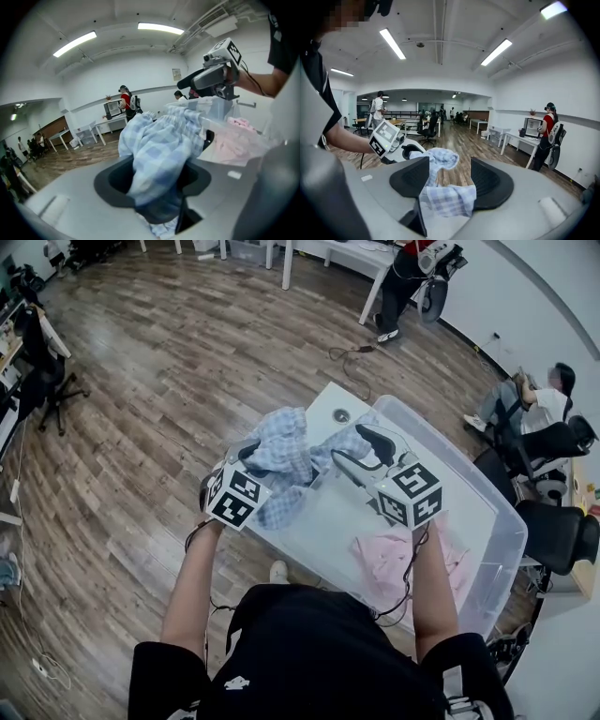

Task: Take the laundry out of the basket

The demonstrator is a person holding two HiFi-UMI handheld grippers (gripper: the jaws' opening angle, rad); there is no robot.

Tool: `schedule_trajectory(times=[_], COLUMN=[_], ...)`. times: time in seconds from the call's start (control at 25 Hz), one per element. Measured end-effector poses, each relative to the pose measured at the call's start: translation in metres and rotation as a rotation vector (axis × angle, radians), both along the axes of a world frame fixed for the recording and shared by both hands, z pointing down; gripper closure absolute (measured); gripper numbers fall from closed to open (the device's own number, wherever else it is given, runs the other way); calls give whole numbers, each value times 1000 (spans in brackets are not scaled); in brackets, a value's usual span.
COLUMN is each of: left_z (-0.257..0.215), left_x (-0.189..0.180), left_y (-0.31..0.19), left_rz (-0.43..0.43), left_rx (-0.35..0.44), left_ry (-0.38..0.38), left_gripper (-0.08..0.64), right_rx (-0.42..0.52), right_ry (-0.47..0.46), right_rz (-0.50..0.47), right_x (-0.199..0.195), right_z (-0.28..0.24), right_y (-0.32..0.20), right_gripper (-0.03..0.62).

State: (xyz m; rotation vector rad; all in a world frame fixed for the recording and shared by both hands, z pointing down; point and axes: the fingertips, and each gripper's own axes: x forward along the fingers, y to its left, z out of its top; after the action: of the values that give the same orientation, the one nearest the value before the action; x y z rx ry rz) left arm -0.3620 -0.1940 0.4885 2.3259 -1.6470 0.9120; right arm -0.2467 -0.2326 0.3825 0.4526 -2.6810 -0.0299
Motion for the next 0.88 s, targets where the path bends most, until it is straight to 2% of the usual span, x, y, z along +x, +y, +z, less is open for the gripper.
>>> schedule_trajectory(times=[0.12,0.2,0.28,0.4,0.52,0.6,0.72,0.88], left_z=[0,-6,-9,-10,-16,-19,-23,-33], left_x=[16,25,28,25,25,26,30,32], left_y=[2,3,3,4,3,2,1,0], left_rz=[74,120,142,131,125,129,134,140], left_rx=[12,47,65,74,94,103,123,175], left_ry=[55,100,98,61,78,86,81,94], left_gripper=[262,175,137,137,137,137,137,137], right_rx=[-1,-8,-19,-67,-157,-249,-340,-324], right_ry=[-38,-58,-57,-29,-27,-35,-46,-25], right_rz=[25,51,87,176,303,365,394,385], right_x=[-1,2,9,26,46,53,53,45], right_z=[-5,-6,-1,20,44,58,74,75], right_y=[-5,-10,-18,-34,-53,-60,-61,-60], right_gripper=[311,315,316,318,335,354,385,491])
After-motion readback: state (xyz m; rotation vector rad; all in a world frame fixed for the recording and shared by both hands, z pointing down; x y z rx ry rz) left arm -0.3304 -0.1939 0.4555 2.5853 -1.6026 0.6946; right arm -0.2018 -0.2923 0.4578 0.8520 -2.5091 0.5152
